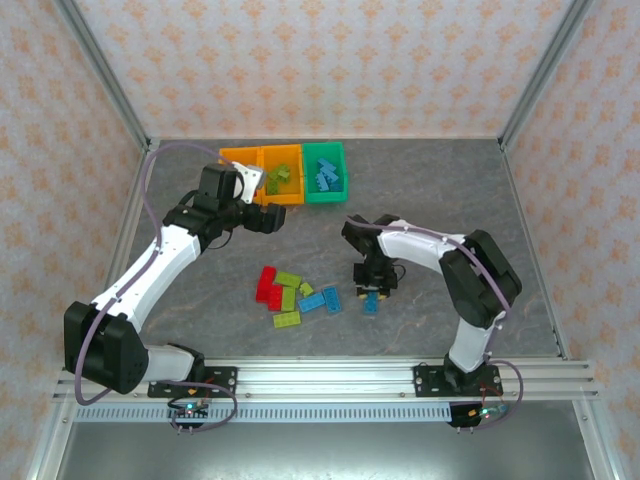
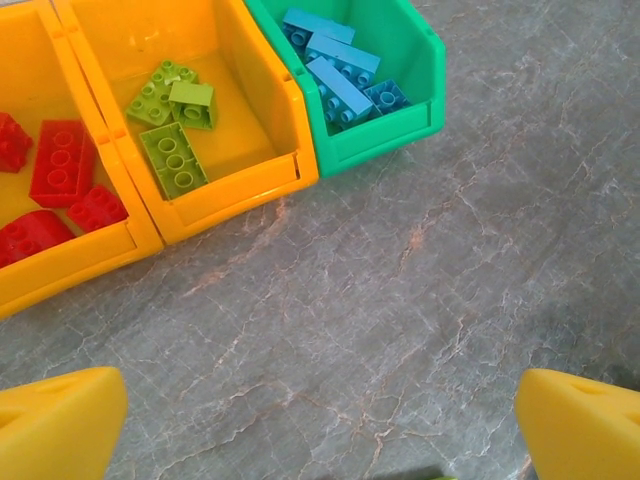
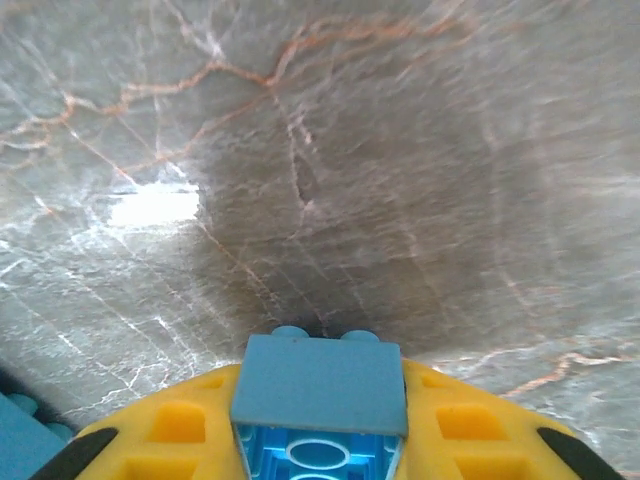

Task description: Sort the legos into containers by color

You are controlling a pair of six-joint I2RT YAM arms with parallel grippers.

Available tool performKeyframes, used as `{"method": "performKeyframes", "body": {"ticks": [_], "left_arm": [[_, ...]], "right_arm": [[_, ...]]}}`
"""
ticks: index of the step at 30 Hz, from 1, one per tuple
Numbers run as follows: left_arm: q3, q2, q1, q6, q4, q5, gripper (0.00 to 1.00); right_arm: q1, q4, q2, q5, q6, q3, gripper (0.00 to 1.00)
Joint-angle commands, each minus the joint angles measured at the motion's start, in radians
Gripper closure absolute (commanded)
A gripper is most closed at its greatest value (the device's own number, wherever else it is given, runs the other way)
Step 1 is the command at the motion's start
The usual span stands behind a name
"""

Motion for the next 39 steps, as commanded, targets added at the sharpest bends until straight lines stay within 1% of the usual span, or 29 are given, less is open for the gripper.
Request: {"method": "performKeyframes", "body": {"ticks": [1, 5, 8, 11, 18, 20, 21, 23, 24, 27, 30, 33, 35, 37, 39], "left_arm": [[-0.028, -0.033, 0.0, 0.014, 0.039, 0.03, 0.0], [-0.03, -0.037, -0.002, 0.018, 0.053, 0.035, 0.0], [-0.031, -0.035, -0.002, 0.043, 0.058, 0.034, 0.0], [-0.027, -0.036, -0.003, 0.051, 0.053, 0.016, 0.0], [-0.024, -0.041, -0.008, 0.027, 0.025, 0.005, 0.0], [-0.025, -0.043, -0.009, 0.007, 0.008, -0.003, 0.0], [-0.025, -0.044, -0.008, -0.008, 0.0, -0.006, 0.0], [-0.027, -0.043, -0.008, -0.04, -0.021, -0.01, 0.0], [-0.03, -0.041, -0.008, -0.064, -0.035, -0.013, 0.0], [-0.044, -0.039, -0.008, -0.131, -0.074, -0.027, 0.0], [-0.072, -0.051, -0.009, -0.188, -0.1, -0.066, 0.0], [-0.095, -0.057, -0.009, -0.254, -0.135, -0.114, 0.01], [-0.101, -0.048, -0.01, -0.295, -0.172, -0.127, 0.03], [-0.115, -0.039, -0.01, -0.338, -0.205, -0.134, 0.07], [-0.135, -0.032, -0.015, -0.375, -0.218, -0.131, 0.13]], "right_arm": [[-0.014, -0.015, -0.101, 0.103, 0.031, 0.061, 0.77], [-0.065, 0.049, -0.142, 0.176, -0.007, 0.205, 0.78], [-0.108, 0.119, -0.081, 0.242, -0.084, 0.339, 0.78], [-0.144, 0.152, 0.075, 0.268, -0.169, 0.547, 0.77], [-0.168, -0.053, 0.595, 0.238, -0.248, 1.323, 0.76], [-0.172, -0.064, 0.701, 0.23, -0.247, 1.47, 0.75], [-0.173, -0.04, 0.737, 0.221, -0.244, 1.507, 0.75], [-0.174, 0.035, 0.762, 0.2, -0.243, 1.513, 0.72], [-0.174, 0.089, 0.766, 0.184, -0.242, 1.502, 0.68], [-0.175, 0.171, 0.771, 0.142, -0.247, 1.517, 0.51], [-0.175, 0.157, 0.77, 0.13, -0.247, 1.582, 0.4], [-0.174, 0.097, 0.712, 0.101, -0.229, 1.592, 0.36], [-0.175, 0.044, 0.646, 0.074, -0.211, 1.55, 0.33], [-0.175, -0.01, 0.554, 0.044, -0.197, 1.448, 0.3], [-0.171, -0.02, 0.428, 0.016, -0.193, 1.259, 0.29]]}}
